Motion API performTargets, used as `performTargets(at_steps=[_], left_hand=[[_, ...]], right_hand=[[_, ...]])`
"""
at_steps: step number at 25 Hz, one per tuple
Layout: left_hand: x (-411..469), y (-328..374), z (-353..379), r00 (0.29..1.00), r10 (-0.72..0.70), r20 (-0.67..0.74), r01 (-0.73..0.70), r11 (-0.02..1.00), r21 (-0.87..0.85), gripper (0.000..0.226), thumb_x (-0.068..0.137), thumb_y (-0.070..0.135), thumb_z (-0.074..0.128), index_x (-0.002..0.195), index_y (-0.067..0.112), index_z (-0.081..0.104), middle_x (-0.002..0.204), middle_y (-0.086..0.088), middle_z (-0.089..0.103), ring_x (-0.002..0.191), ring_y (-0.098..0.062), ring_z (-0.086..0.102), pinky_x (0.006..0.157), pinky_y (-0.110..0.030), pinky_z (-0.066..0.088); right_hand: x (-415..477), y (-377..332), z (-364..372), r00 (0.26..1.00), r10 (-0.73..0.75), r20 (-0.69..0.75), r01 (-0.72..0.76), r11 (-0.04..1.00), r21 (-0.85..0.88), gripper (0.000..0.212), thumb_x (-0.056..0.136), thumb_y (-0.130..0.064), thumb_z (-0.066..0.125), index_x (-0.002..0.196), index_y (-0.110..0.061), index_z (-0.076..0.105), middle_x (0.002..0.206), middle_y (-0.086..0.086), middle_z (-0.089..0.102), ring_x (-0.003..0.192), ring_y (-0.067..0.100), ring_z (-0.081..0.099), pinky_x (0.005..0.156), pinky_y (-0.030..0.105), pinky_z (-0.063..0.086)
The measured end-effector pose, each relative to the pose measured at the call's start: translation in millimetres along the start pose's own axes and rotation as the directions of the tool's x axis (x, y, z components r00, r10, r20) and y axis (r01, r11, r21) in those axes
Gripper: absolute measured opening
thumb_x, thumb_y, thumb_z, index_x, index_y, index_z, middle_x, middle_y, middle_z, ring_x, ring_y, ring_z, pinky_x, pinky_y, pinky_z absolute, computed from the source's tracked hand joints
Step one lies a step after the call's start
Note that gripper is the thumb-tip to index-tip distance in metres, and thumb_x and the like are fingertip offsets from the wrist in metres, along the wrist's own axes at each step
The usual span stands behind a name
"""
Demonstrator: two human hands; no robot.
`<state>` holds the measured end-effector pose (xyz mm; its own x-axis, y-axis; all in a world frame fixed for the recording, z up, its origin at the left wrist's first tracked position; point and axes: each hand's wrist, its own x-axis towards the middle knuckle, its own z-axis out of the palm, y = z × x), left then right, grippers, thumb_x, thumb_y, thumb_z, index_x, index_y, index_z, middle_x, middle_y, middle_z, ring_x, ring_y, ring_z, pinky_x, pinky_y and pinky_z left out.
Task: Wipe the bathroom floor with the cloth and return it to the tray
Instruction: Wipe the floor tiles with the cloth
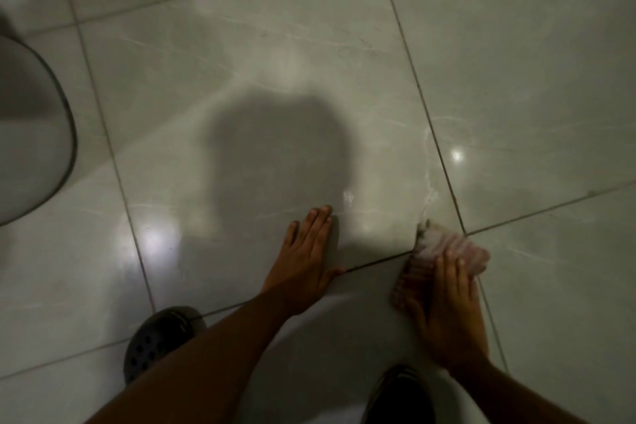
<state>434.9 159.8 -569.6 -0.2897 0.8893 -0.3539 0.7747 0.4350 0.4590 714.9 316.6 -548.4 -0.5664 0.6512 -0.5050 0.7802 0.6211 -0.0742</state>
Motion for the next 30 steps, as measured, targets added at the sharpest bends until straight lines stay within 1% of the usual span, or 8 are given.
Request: performTargets(at_steps=[5, 8, 10, 14, 19, 23, 26, 30], left_hand=[[1, 2, 3, 1.0, -0.008, -0.018, 0.007, 1.0, -0.021, 0.093, 0.102, 0.072, 0.024, 0.168, 0.007, 0.012, 0.178, -0.006, 0.002, 0.165, -0.024, -0.002, 0.131, -0.054, 0.009], [1, 1, 3, 1.0, -0.007, -0.001, 0.007, 1.0, -0.023, 0.094, 0.101, 0.07, 0.031, 0.168, 0.008, 0.01, 0.178, -0.006, 0.001, 0.165, -0.024, -0.004, 0.131, -0.054, 0.006], [2, 1, 1, 1.0, -0.007, 0.001, 0.007, 0.999, -0.052, 0.093, 0.1, 0.071, 0.029, 0.168, 0.011, 0.007, 0.178, -0.005, -0.001, 0.165, -0.022, -0.006, 0.132, -0.053, 0.004], [1, 2, 0, 1.0, -0.012, -0.023, 0.011, 0.997, -0.076, 0.091, 0.102, 0.067, 0.036, 0.168, 0.011, 0.007, 0.178, -0.005, 0.002, 0.165, -0.021, -0.003, 0.131, -0.05, 0.004], [1, 3, -3, 1.0, -0.017, -0.023, 0.015, 0.996, -0.087, 0.091, 0.103, 0.068, 0.033, 0.168, 0.011, 0.005, 0.178, -0.002, -0.001, 0.165, -0.019, -0.007, 0.131, -0.045, -0.001], [0, 3, -6, 1.0, -0.026, -0.006, 0.026, 0.993, -0.113, 0.093, 0.101, 0.072, 0.029, 0.169, 0.013, 0.003, 0.178, -0.001, 0.0, 0.165, -0.017, -0.007, 0.13, -0.042, -0.005], [1, 7, -10, 0.999, -0.048, 0.008, 0.049, 0.992, -0.115, 0.093, 0.1, 0.072, 0.029, 0.169, 0.013, 0.005, 0.178, -0.001, 0.002, 0.165, -0.017, -0.005, 0.131, -0.043, -0.003], [2, 13, -20, 0.995, -0.098, 0.014, 0.099, 0.977, -0.186, 0.083, 0.105, 0.061, 0.038, 0.169, 0.016, 0.01, 0.177, -0.001, 0.01, 0.164, -0.017, 0.003, 0.133, -0.045, 0.003]], right_hand=[[133, -46, -57, 0.962, 0.203, -0.183, -0.186, 0.977, 0.104, 0.097, 0.099, -0.064, 0.026, 0.17, 0.0, 0.009, 0.178, 0.029, 0.013, 0.165, 0.049, 0.015, 0.132, 0.065, 0.017], [161, -102, -63, 0.975, 0.061, -0.215, -0.05, 0.997, 0.056, 0.095, 0.102, -0.062, 0.032, 0.171, -0.003, 0.005, 0.179, 0.025, 0.009, 0.167, 0.046, 0.01, 0.134, 0.063, 0.011], [137, -114, -44, 0.973, -0.089, -0.215, 0.092, 0.996, 0.005, 0.091, 0.105, -0.063, 0.034, 0.171, -0.003, 0.013, 0.178, 0.024, 0.017, 0.167, 0.044, 0.014, 0.134, 0.061, 0.012], [41, -69, 5, 0.957, -0.263, -0.125, 0.264, 0.964, -0.01, 0.09, 0.105, -0.068, 0.034, 0.172, -0.011, 0.016, 0.178, 0.017, 0.023, 0.168, 0.036, 0.018, 0.132, 0.06, 0.021], [43, 13, -14, 0.994, -0.106, -0.024, 0.105, 0.993, -0.06, 0.095, 0.103, -0.074, 0.018, 0.17, -0.008, 0.018, 0.178, 0.021, 0.022, 0.165, 0.043, 0.021, 0.129, 0.065, 0.027], [140, -34, -58, 0.988, 0.047, -0.15, -0.037, 0.997, 0.069, 0.095, 0.099, -0.064, 0.029, 0.171, -0.005, 0.006, 0.179, 0.024, 0.013, 0.166, 0.046, 0.013, 0.132, 0.066, 0.017], [145, -86, -52, 0.981, -0.13, -0.143, 0.13, 0.991, -0.01, 0.094, 0.1, -0.062, 0.033, 0.172, -0.008, 0.005, 0.181, 0.02, 0.009, 0.168, 0.043, 0.007, 0.133, 0.062, 0.01], [74, -72, -20, 0.919, -0.394, -0.021, 0.389, 0.914, -0.113, 0.085, 0.106, -0.066, 0.029, 0.172, -0.012, 0.017, 0.179, 0.014, 0.021, 0.168, 0.037, 0.016, 0.132, 0.063, 0.022]])
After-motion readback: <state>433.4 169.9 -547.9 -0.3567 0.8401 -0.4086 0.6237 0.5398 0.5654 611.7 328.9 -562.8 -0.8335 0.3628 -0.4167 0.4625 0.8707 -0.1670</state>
